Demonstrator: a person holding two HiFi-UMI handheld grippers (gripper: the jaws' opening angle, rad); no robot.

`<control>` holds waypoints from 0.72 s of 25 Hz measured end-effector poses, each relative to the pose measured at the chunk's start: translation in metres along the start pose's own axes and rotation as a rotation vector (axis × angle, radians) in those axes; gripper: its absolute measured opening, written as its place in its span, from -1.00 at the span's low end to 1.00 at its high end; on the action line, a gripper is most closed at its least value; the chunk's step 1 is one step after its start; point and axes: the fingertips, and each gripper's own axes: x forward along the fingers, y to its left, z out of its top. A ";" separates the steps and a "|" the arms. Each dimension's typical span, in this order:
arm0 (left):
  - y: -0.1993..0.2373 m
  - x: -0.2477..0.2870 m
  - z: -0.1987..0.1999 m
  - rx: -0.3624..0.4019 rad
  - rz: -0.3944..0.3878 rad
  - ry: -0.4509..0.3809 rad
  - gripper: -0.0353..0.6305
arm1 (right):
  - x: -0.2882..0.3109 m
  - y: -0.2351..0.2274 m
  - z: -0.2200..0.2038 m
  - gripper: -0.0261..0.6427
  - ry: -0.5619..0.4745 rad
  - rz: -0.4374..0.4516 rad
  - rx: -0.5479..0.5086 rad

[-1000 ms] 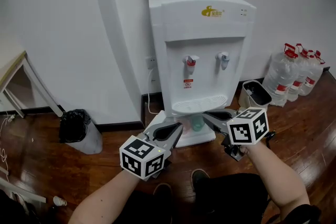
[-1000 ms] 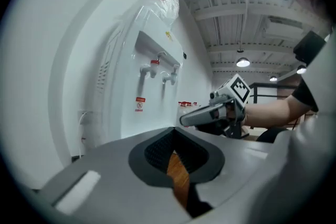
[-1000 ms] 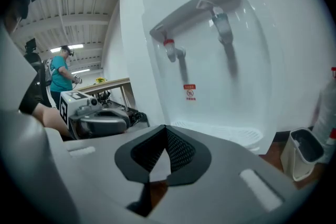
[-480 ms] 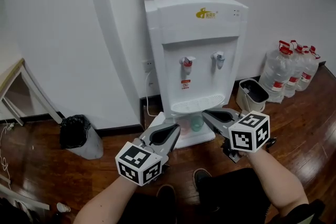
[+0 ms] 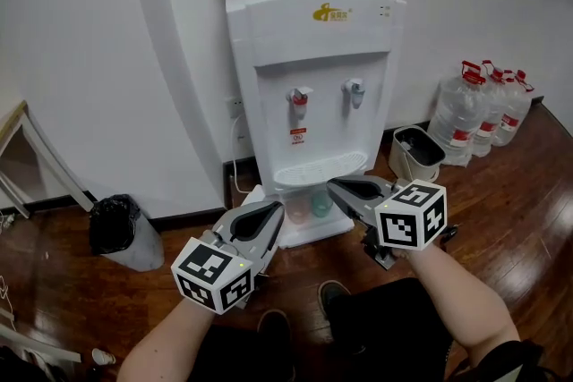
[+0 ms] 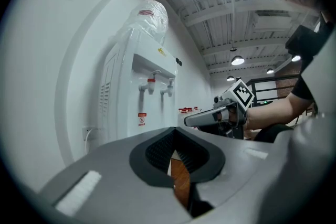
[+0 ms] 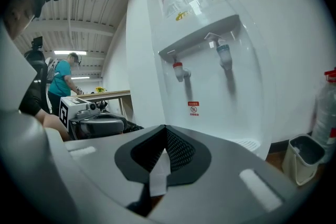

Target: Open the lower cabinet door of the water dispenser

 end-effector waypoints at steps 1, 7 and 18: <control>0.001 0.001 0.001 0.004 0.003 -0.003 -0.77 | -0.001 -0.001 0.002 -0.92 -0.003 -0.002 -0.005; -0.003 0.003 -0.003 0.018 0.001 0.011 -0.77 | -0.004 -0.004 -0.008 -0.92 0.026 -0.005 0.000; -0.013 0.007 -0.010 0.055 -0.041 0.047 -0.77 | -0.007 -0.005 -0.008 -0.92 0.026 -0.020 -0.013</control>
